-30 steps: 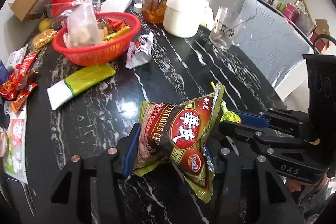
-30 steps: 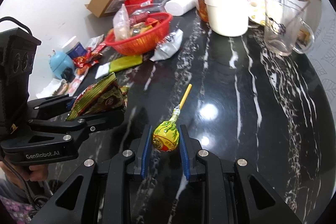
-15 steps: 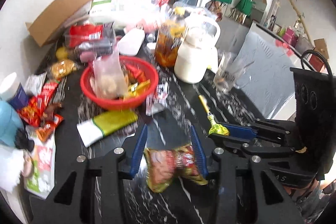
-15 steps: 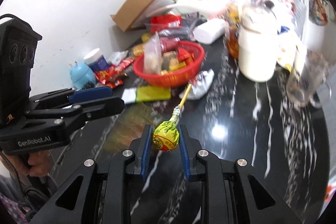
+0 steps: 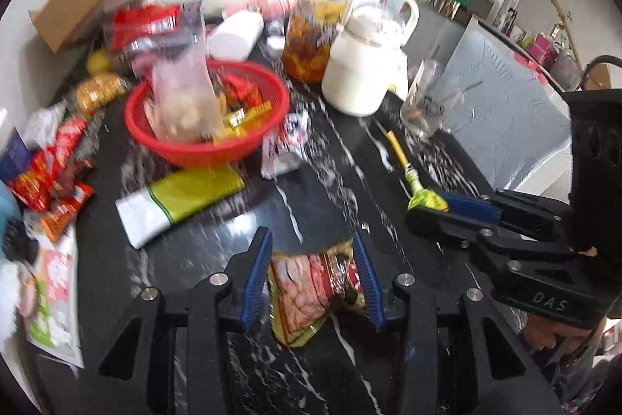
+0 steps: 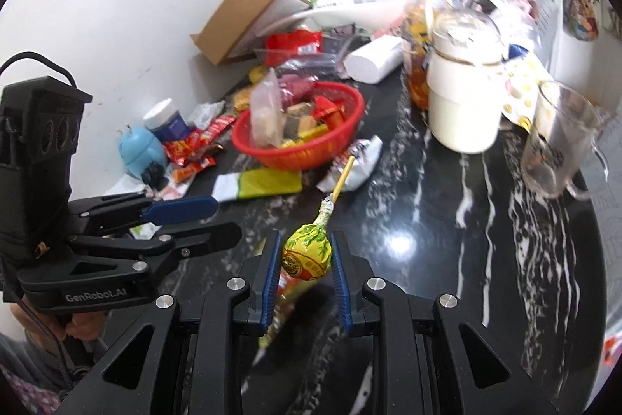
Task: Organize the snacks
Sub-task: 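Carry the peanut bag and lollipop with both tools over the red basket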
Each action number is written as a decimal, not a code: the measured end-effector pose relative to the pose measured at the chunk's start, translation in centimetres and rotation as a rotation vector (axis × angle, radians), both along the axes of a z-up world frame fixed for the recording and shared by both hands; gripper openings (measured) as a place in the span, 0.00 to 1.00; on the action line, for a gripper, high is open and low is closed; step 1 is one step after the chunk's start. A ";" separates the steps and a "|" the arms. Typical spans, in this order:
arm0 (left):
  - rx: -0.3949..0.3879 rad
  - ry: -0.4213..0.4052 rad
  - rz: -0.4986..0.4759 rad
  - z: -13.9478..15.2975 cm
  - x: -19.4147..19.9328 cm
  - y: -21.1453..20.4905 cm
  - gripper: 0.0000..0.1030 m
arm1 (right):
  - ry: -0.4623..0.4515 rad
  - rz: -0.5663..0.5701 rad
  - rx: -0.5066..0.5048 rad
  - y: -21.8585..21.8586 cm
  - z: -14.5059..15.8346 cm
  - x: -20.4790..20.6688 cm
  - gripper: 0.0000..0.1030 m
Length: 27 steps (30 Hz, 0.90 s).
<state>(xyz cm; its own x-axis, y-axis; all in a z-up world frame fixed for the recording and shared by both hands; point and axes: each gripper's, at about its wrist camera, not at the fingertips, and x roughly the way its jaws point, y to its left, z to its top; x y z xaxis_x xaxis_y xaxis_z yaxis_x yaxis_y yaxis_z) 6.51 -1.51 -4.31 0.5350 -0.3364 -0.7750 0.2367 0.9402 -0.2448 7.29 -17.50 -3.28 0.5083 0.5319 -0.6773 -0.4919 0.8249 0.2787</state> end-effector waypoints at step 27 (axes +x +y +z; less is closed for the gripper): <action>-0.007 0.190 -0.027 -6.7 1.3 -3.5 0.78 | 0.089 -0.093 0.029 -3.5 -3.2 -1.3 0.24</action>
